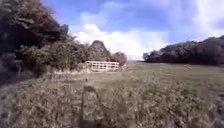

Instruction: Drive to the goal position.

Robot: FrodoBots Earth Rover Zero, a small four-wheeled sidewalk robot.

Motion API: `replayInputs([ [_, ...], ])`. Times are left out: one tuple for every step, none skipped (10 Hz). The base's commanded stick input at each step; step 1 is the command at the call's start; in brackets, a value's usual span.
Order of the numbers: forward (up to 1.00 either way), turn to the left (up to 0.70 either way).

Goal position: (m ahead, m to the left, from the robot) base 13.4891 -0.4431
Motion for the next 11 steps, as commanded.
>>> replayInputs([
  [0.7,-0.22],
  [0.7,0.0],
  [0.7,0.0],
  [0.7,0.0],
  [0.7,0.0],
  [0.7,0.0],
  [0.7,0.0],
  [0.7,0.0],
  [0.7,0.0],
  [0.7,0.0],
  [0.7,0.0],
])
